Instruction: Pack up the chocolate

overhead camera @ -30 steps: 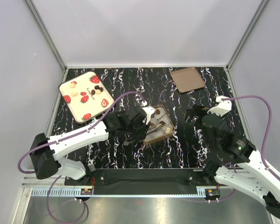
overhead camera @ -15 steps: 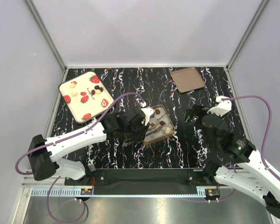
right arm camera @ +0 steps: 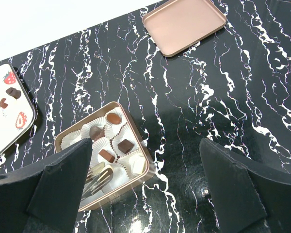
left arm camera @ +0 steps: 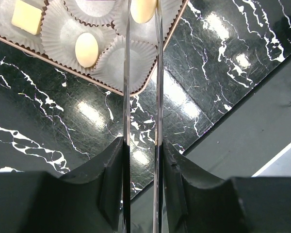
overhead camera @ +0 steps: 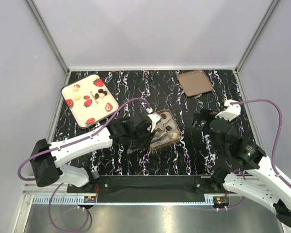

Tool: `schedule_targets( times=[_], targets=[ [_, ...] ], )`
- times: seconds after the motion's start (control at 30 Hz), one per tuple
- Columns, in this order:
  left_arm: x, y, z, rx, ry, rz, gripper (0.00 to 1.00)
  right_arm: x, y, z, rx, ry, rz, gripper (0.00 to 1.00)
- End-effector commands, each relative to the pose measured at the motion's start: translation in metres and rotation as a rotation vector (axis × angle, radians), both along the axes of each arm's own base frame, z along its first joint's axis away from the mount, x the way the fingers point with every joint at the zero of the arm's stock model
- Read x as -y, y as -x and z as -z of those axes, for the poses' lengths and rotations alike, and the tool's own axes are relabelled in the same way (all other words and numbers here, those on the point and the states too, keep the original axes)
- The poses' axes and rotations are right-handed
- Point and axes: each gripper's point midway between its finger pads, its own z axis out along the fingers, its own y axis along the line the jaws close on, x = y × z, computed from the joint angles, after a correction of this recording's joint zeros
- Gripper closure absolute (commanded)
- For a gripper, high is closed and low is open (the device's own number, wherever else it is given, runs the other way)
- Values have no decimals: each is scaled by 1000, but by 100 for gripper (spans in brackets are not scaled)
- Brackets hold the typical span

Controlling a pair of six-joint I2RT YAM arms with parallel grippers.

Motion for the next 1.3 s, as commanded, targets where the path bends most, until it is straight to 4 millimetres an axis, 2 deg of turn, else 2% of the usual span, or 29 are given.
schedule_targets(
  times=[0.0, 0.3, 0.47, 0.53, 0.57, 0.63, 0.67, 0.73, 0.77, 0.83, 0.87, 0.93, 0.97, 1.03, 1.07, 1.27],
  targets=[
    [12, -2, -15, 24, 49, 26, 62, 4, -4, -23, 59, -60, 37, 0],
    [13, -5, -28, 44, 57, 25, 56, 3, -4, -24, 62, -59, 36, 0],
    [16, -8, -45, 71, 88, 21, 55, 2, -5, -23, 63, -65, 32, 0],
    [14, -13, -53, 94, 88, 3, 55, 1, -5, -22, 60, -63, 30, 0],
    [13, -22, -64, 136, 88, -30, 55, 1, -5, -22, 59, -63, 30, 0],
    [2, -34, -70, 175, 31, -85, 53, 1, -5, -22, 60, -64, 30, 0],
    [-6, -54, -87, 229, 22, -156, 52, 1, -5, -23, 62, -68, 29, 0],
    [-27, -75, -86, 230, -49, -244, 51, 0, -6, -23, 65, -72, 27, 0],
    [-47, -100, -96, 240, -48, -357, 51, -1, -5, -24, 65, -75, 23, 0],
    [-72, -124, -96, 226, -62, -471, 51, -4, -6, -23, 65, -83, 13, 0],
    [-99, -145, -98, 222, -60, -568, 51, -4, -5, -22, 65, -86, 11, 0],
    [-127, -166, -100, 235, -52, -673, 50, -6, -5, -19, 61, -91, 5, 0],
    [-155, -180, -100, 237, -59, -762, 50, -7, -5, -19, 59, -93, 0, 0],
    [-179, -196, -98, 240, -55, -836, 50, -10, -6, -17, 57, -99, -13, 0],
    [-200, -204, -95, 235, -62, -887, 50, -12, -5, -16, 58, -103, -20, 1],
    [-255, -233, -68, 186, -121, -991, 50, -21, -7, -13, 56, -126, -49, 0]
  ],
)
